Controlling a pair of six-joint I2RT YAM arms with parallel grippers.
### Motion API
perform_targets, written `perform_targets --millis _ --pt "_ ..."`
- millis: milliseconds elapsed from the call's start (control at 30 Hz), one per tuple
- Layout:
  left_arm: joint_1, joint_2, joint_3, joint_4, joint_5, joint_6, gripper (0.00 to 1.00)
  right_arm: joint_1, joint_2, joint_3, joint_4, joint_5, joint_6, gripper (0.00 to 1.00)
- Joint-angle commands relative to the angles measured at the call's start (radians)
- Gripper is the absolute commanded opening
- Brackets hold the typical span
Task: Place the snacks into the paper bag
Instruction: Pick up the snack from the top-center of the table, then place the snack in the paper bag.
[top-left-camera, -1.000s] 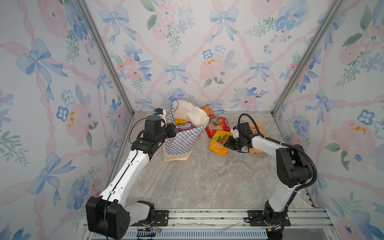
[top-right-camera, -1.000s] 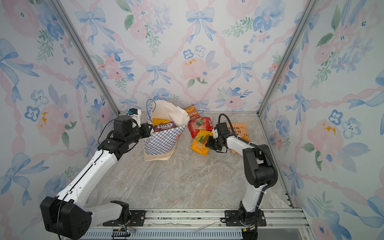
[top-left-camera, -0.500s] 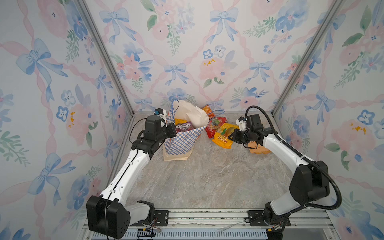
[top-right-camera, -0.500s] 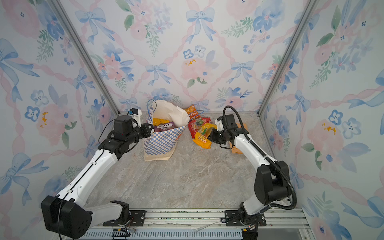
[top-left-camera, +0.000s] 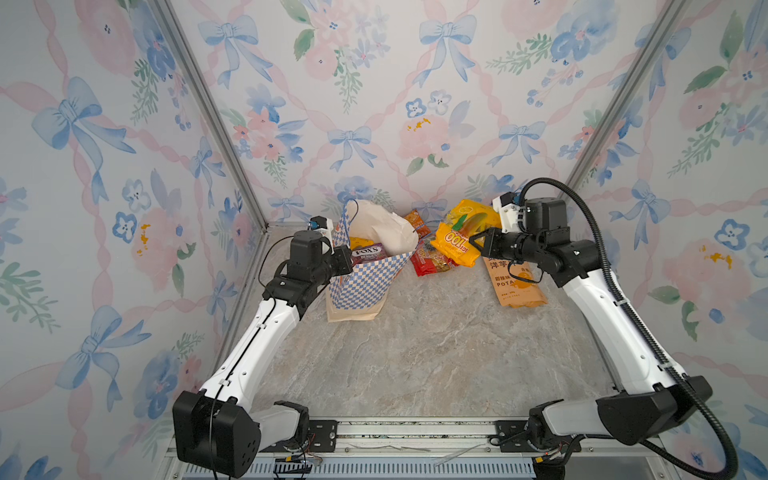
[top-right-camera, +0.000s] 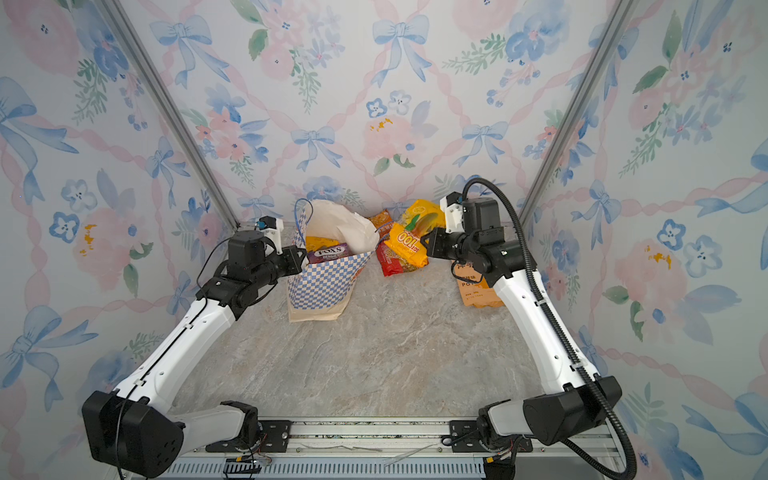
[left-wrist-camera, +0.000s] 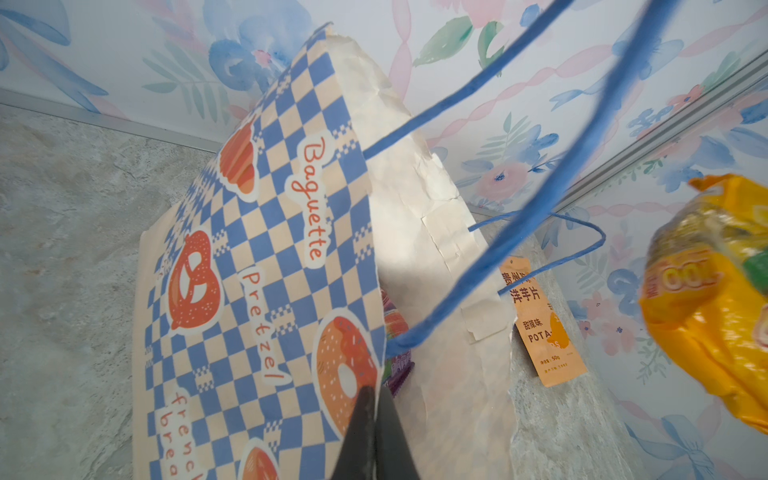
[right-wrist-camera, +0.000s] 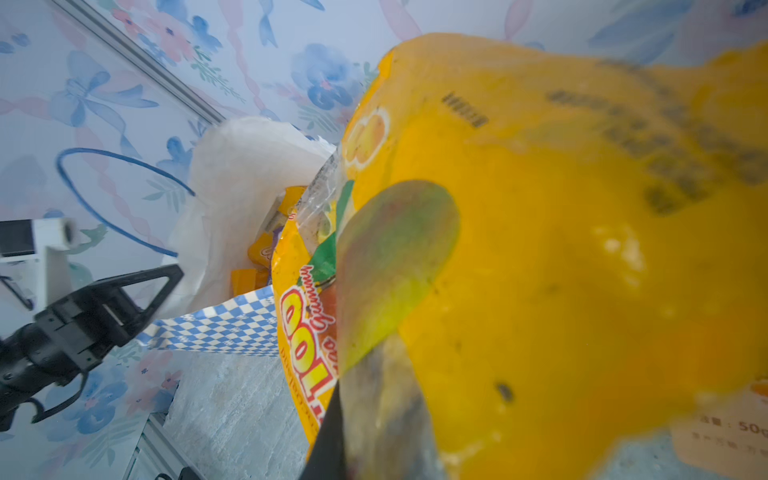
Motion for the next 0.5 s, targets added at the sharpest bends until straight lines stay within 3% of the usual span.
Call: perform_targets --millis 0,267,467 --pt "-0.011 -0.008 -0.007 0.032 0.062 -0.013 0.00 0.066 -0.051 0.116 0.059 0.056 -0.073 0.00" --pt "-0.011 -0.011 -0.008 0.038 0.061 -0.013 0.00 0.174 0.004 0.197 0.115 0.219 -0.138 0.00" --pt "-0.011 -0.013 -0.008 0.038 0.060 -0.013 0.00 0.221 0.071 0.170 0.248 0.293 -0.100 0.00"
